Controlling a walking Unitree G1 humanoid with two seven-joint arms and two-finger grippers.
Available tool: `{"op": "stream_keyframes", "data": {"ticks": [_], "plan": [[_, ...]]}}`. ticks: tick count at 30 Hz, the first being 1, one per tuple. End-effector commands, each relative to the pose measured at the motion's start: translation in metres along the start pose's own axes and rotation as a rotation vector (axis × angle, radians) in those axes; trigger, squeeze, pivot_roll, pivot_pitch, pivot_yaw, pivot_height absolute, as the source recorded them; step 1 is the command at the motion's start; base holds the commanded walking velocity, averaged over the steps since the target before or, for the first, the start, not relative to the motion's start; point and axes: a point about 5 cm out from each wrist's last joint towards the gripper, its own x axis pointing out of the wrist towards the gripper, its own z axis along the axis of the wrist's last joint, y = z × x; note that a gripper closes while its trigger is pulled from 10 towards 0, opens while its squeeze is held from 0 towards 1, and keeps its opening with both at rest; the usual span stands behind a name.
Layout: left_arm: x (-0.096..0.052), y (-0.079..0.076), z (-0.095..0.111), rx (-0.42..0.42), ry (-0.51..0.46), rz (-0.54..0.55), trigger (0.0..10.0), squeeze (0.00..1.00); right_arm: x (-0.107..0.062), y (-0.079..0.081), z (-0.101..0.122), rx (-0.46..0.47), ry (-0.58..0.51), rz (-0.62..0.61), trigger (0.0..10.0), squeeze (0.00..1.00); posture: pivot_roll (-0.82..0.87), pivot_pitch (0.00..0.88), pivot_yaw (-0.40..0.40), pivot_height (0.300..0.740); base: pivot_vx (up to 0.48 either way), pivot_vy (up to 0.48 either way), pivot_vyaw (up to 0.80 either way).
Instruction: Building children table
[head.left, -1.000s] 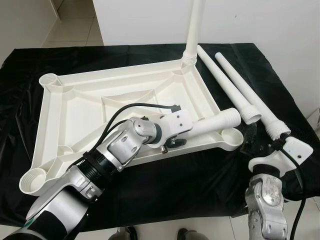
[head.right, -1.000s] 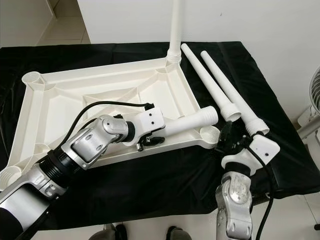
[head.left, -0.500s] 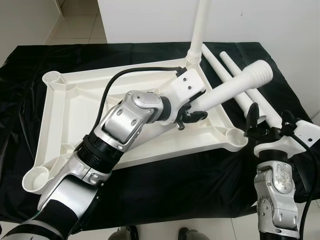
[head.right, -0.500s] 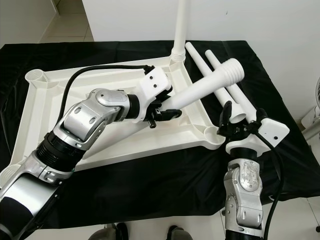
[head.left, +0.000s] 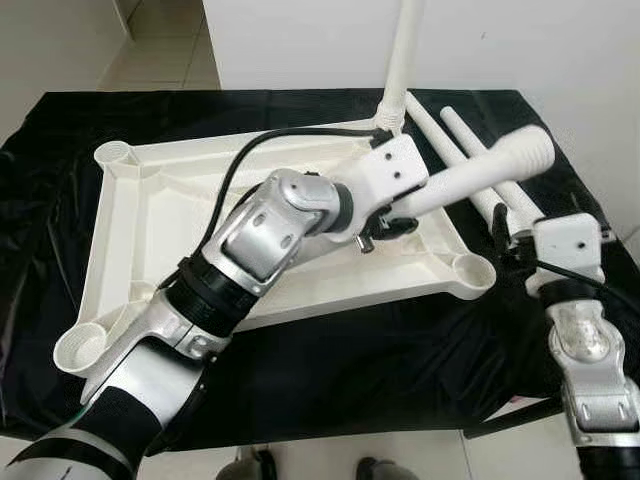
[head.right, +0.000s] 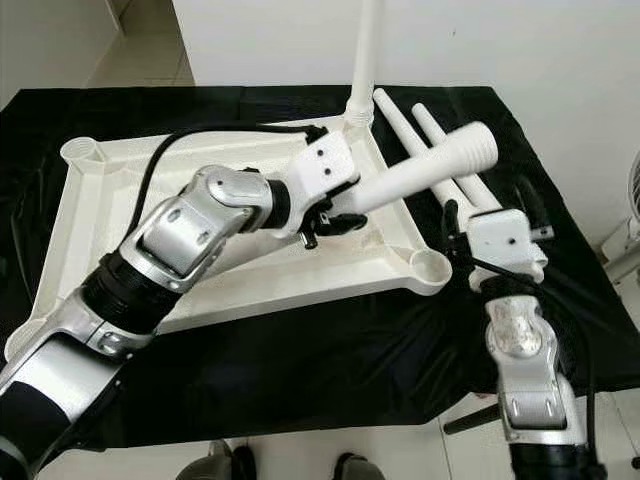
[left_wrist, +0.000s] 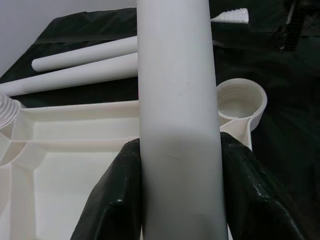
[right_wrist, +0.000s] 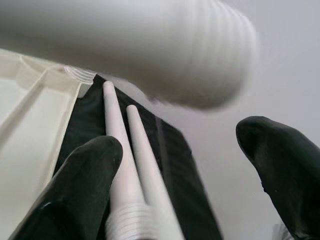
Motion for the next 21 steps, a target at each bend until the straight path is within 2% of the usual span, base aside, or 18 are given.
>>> {"op": "stream_keyframes", "data": {"ticks": [1, 8, 10, 12, 13, 14, 16, 19, 21], "plan": [[0.005, -0.004, 0.002, 0.036, 0.000, 0.036, 10.0, 0.00, 0.002, 0.007, 0.004, -0.109, -0.049, 0.048, 10.0, 0.00, -0.01, 0.154, 0.015, 0.740, 0.000, 0.000, 0.00], [0.012, -0.007, -0.001, 0.051, 0.022, 0.032, 10.0, 0.00, 0.005, 0.013, 0.011, -0.189, -0.106, 0.088, 10.0, 0.00, -0.01, 0.161, 0.014, 0.740, 0.000, 0.000, 0.00], [0.017, -0.009, -0.001, 0.061, 0.032, 0.013, 10.0, 0.00, 0.012, 0.014, 0.013, -0.328, -0.152, 0.075, 10.0, 0.00, -0.01, 0.164, 0.014, 0.740, 0.000, 0.000, 0.00], [0.018, -0.010, -0.001, 0.061, 0.033, 0.010, 10.0, 0.00, 0.013, 0.014, 0.013, -0.350, -0.157, 0.068, 10.0, 0.00, -0.01, 0.164, 0.014, 0.740, 0.000, 0.000, 0.00], [0.018, -0.010, -0.001, 0.061, 0.033, 0.010, 10.0, 0.00, 0.013, 0.014, 0.013, -0.350, -0.157, 0.068, 10.0, 0.00, -0.01, 0.164, 0.014, 0.740, 0.000, 0.000, 0.00], [0.019, -0.003, -0.007, 0.040, 0.051, 0.032, 10.0, 0.00, 0.009, 0.009, 0.007, -0.277, -0.123, -0.040, 10.0, 0.00, 0.00, 0.168, 0.011, 0.740, 0.000, 0.000, 0.00], [0.019, 0.002, -0.010, 0.024, 0.062, 0.051, 10.0, 0.00, 0.003, 0.003, 0.002, -0.207, -0.085, -0.137, 10.0, 0.00, 0.00, 0.169, 0.012, 0.740, 0.000, 0.000, 0.00], [0.019, 0.004, -0.012, 0.021, 0.067, 0.059, 10.0, 0.00, -0.002, 0.002, 0.000, -0.157, -0.073, -0.190, 10.0, 0.00, 0.00, 0.171, 0.013, 0.740, 0.000, 0.000, 0.00], [0.018, 0.004, -0.013, 0.022, 0.072, 0.062, 10.0, 0.00, -0.004, 0.004, 0.002, -0.156, -0.091, -0.193, 10.0, 0.00, 0.00, 0.171, 0.013, 0.740, 0.000, 0.000, 0.00]]}}
